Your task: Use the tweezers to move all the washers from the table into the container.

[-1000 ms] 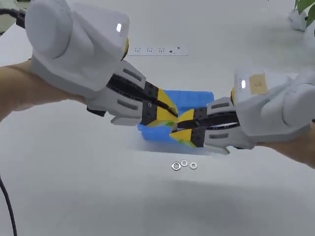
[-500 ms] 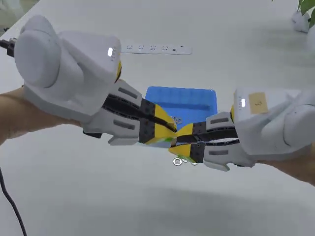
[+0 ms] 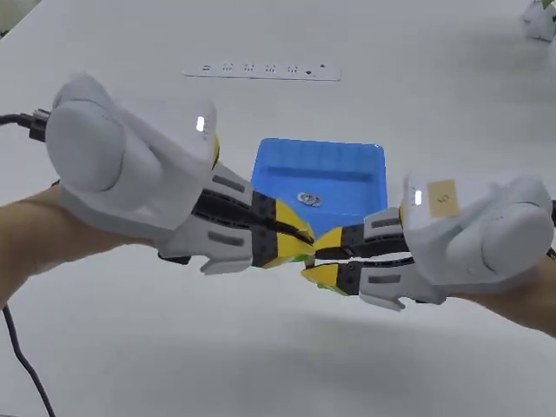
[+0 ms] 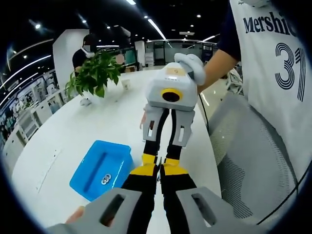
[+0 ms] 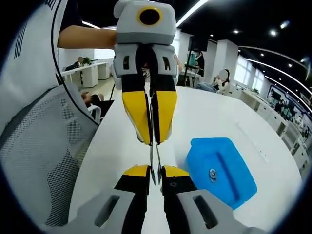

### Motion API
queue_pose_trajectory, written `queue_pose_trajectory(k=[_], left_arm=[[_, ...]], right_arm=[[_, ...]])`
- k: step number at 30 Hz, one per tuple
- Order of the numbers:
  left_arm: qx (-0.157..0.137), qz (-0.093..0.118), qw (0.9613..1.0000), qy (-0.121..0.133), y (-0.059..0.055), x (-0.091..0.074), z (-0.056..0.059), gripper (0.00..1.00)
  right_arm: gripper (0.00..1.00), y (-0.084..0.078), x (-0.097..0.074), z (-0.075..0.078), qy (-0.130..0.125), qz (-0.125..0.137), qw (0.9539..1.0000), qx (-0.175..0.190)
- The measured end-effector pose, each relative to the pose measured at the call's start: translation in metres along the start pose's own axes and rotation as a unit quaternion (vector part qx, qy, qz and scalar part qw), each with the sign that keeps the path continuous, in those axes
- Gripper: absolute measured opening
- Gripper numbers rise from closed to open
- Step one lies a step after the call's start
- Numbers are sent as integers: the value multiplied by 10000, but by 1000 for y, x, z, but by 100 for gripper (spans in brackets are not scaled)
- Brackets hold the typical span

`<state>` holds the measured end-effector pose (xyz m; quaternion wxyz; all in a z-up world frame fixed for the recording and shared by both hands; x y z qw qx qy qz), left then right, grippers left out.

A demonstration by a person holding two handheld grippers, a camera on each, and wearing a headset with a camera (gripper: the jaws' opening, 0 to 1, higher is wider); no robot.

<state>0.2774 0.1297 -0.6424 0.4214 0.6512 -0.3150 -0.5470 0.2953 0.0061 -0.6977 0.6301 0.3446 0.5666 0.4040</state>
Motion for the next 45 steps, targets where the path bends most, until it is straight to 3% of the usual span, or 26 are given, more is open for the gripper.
queue_pose_trajectory(k=[15,24,45], left_arm=[[-152,-148,9998,-18,-18,10,-14,7],[-218,-187,9996,-87,-20,15,-19,7],[-313,-153,9991,-255,-23,22,-20,7]], right_arm=[[12,-18,12,11,87,-149,9996,208],[12,-23,14,15,97,-158,9993,329],[10,-30,14,13,163,-231,9990,346]])
Point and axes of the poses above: the centre of the closed fingertips' face, and the gripper's own axes: x roughly forward along the fingers, z roughly to its right, y roughly out of its top, the point moved 9 cm from there along -x, roughly backward along the fingers, and after that the axes turned 7 degrees about z, right-handed, at the moved point
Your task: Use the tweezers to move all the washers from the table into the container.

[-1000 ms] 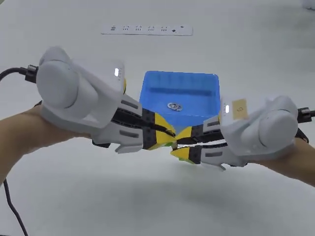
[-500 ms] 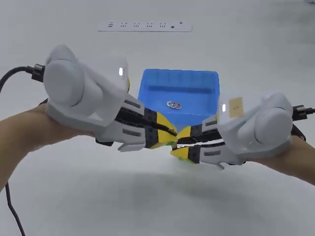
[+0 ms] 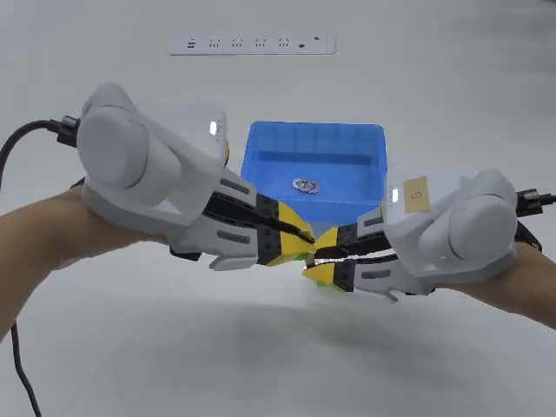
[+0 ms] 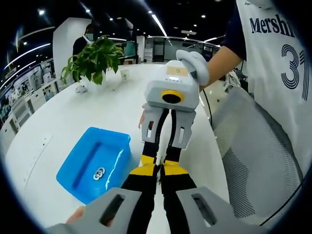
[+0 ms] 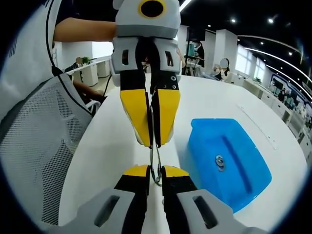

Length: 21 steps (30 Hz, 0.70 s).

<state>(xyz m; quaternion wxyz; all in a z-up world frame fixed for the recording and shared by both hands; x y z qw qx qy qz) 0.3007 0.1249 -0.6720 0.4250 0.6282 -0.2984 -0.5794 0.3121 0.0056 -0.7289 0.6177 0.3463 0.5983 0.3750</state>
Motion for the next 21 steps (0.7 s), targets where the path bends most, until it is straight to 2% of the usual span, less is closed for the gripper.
queue_pose_trajectory(k=[10,14,17,21], left_arm=[[13,-46,10000,-47,1,0,2,7],[67,-55,10000,-35,7,-5,5,7],[145,42,9999,-15,18,-12,4,7],[303,143,9994,27,34,-22,-3,7]], right_arm=[[10,3,0,-3,52,-58,9999,-65],[10,8,-2,-3,36,-11,10000,-63],[10,19,-7,-1,-2,175,9998,-38],[10,34,-16,7,-164,315,9993,-142]])
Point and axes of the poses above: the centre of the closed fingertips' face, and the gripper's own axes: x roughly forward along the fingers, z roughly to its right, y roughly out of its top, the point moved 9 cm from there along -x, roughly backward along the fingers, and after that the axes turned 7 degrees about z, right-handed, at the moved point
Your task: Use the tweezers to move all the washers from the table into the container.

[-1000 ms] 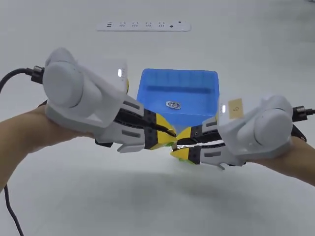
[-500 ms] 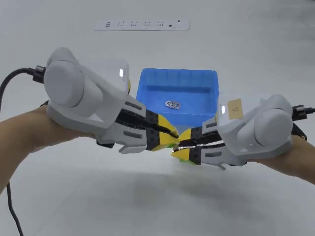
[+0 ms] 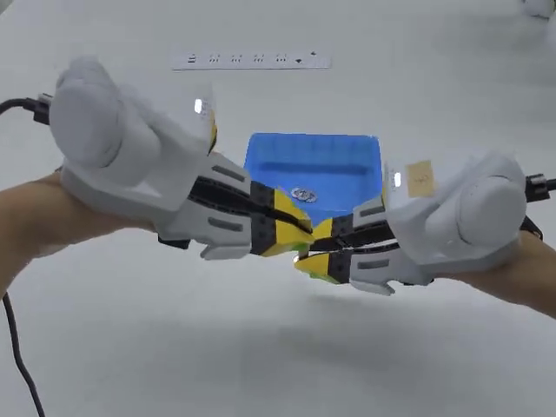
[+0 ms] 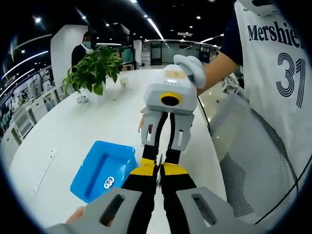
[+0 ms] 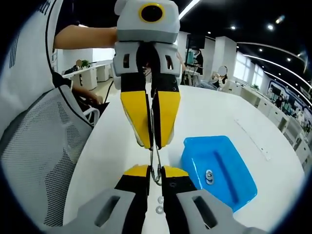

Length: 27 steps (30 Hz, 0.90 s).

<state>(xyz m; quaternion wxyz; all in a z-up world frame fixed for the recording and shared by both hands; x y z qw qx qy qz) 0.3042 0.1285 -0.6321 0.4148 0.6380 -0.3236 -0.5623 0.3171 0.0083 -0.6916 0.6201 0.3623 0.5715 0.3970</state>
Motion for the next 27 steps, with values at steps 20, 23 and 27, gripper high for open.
queue_pose_trajectory(k=[20,23,27], left_arm=[[626,46,9980,112,35,-7,-40,7],[669,31,9976,180,35,-5,-50,7],[614,105,9978,249,30,-2,-63,7]], right_arm=[[10,30,-12,46,-394,131,9980,-485],[10,28,-11,57,-458,136,9977,-485],[10,24,-9,69,-517,120,9975,-462]])
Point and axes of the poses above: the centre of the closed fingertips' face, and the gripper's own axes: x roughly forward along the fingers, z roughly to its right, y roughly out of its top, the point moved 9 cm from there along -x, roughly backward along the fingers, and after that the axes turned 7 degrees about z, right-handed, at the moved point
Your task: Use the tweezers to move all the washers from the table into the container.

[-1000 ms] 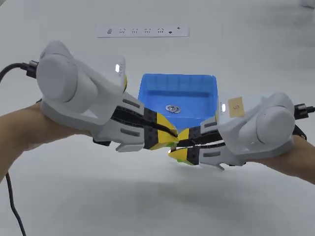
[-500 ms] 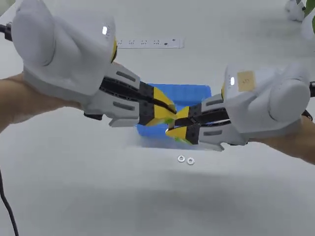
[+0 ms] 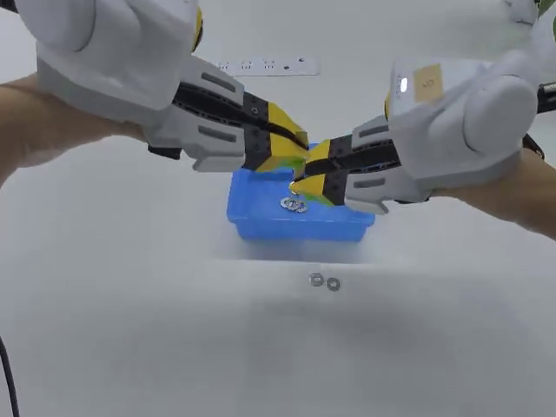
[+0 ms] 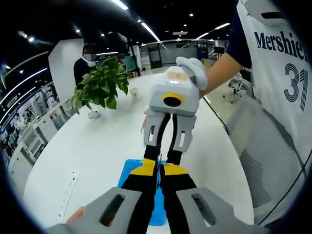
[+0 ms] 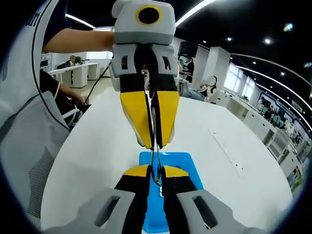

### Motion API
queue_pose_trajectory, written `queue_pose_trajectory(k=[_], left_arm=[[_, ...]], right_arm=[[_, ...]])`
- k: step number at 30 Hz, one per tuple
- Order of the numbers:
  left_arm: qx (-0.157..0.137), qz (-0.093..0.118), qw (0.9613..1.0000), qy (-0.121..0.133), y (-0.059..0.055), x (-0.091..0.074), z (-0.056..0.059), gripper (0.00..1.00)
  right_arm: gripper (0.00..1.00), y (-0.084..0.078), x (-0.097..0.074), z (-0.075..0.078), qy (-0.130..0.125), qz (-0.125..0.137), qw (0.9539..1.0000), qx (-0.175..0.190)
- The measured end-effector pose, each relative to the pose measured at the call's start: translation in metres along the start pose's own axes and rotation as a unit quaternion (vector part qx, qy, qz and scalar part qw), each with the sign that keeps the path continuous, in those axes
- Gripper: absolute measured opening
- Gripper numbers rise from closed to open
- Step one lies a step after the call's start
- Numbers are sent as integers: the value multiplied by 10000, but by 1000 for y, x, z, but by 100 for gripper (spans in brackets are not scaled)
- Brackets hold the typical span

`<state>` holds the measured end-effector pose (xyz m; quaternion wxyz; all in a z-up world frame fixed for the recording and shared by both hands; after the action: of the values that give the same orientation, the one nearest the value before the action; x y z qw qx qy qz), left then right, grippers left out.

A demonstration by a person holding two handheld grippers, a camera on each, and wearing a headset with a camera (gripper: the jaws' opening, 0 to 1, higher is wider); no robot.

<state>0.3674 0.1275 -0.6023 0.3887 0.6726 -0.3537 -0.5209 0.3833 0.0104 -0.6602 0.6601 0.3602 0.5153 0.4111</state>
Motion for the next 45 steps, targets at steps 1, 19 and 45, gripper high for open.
queue_pose_trajectory(k=[1,19,45], left_arm=[[-25,8,10000,3,-3,1,-3,7],[-388,-108,9992,-50,-45,18,-19,7],[-559,-187,9983,11,-63,21,-26,7]], right_arm=[[10,-3,1,2,-9,-1,10000,39],[10,-38,27,11,155,-364,9989,270],[12,-49,35,14,130,-500,9979,385]])
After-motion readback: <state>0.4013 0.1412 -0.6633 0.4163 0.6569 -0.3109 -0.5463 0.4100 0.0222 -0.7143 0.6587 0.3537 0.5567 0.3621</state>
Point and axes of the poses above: the centre of the closed fingertips' face, and the gripper's own axes: x roughly forward along the fingers, z roughly to its right, y roughly out of its top, the point moved 9 cm from there along -x, roughly backward along the fingers, and after that the axes turned 7 degrees about z, right-handed, at the moved point
